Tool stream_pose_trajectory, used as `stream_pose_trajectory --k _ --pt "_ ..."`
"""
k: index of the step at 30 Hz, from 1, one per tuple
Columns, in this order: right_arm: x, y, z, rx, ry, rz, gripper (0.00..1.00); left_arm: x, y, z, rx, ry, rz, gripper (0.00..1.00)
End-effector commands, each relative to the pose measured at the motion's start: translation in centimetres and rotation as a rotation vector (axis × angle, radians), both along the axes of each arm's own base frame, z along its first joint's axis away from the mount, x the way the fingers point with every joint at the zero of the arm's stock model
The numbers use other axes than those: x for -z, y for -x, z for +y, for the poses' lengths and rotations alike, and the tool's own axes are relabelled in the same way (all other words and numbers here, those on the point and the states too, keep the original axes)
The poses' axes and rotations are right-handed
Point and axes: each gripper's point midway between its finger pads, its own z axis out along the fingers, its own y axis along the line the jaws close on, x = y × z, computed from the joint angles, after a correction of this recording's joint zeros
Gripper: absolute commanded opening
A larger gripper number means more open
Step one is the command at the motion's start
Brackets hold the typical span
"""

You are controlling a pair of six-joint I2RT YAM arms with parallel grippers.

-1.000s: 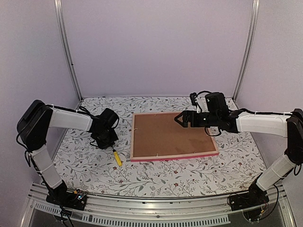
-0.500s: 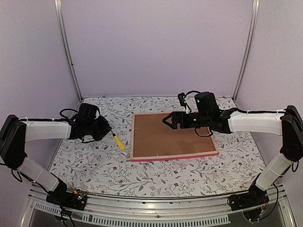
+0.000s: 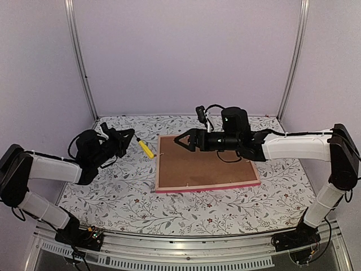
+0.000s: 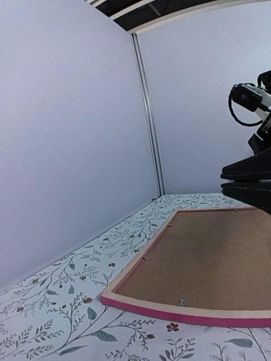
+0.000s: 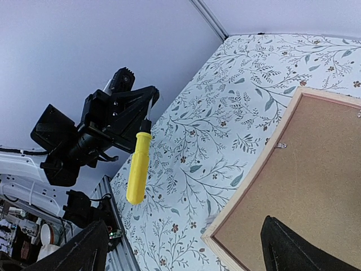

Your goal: Take the photo out of the frame

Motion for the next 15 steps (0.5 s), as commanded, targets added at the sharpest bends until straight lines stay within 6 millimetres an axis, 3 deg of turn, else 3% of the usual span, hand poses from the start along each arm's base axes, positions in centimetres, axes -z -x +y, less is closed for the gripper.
stream_pose_trajectory --k 1,10,15 --pt "-1.9 0.4 2.4 -0.067 -0.131 0.041 0.96 -5.6 1.1 0.1 0.034 0.158 -0.209 0.00" --pt "-3.5 2.2 6.9 -0.173 -0.232 0.107 0.95 -7.6 2.5 -1.3 0.106 0.250 -0.308 0.00" --pt "-3.1 3.7 9.2 -0.239 -0.245 0.135 0.90 -7.8 3.0 -2.0 0.140 0.282 -0.337 0.00"
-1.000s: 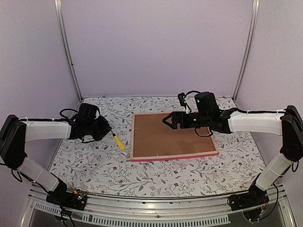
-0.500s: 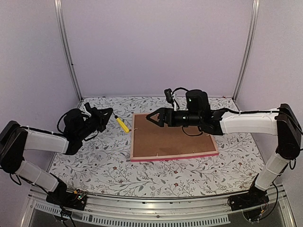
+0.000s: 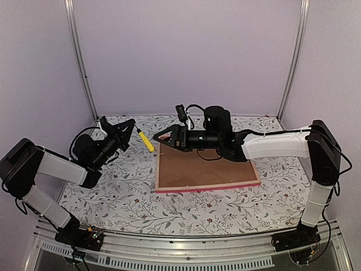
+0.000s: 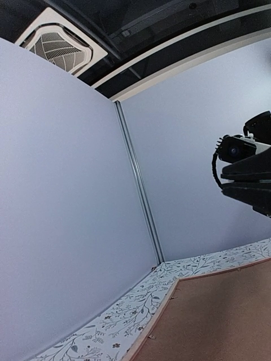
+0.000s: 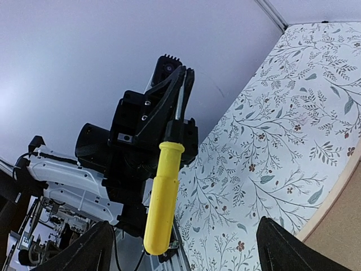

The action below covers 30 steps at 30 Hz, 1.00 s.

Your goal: Take the photo out of the frame

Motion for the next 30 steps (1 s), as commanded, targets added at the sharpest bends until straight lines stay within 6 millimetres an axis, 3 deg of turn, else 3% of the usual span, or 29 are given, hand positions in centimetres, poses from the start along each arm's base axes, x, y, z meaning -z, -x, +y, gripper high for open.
stream_pose_trajectory --k 1,8,22,30 --pt "-0.9 1.7 2.1 -0.078 -0.053 0.015 0.88 -1.8 1.5 -0.5 0.051 0.062 -0.092 0.00" --pt "-0.5 2.8 2.5 -0.152 -0.048 0.031 0.73 -2.5 2.0 -1.1 0.083 0.050 -0.130 0.00" --pt "-0.2 3.9 3.3 -0.268 -0.013 0.008 0.62 -2.4 2.5 -2.7 0.153 0.038 -0.134 0.00" --pt "0.0 4.3 3.3 -0.292 -0.001 0.012 0.40 -2.5 2.7 -3.3 0.175 0.034 -0.144 0.00"
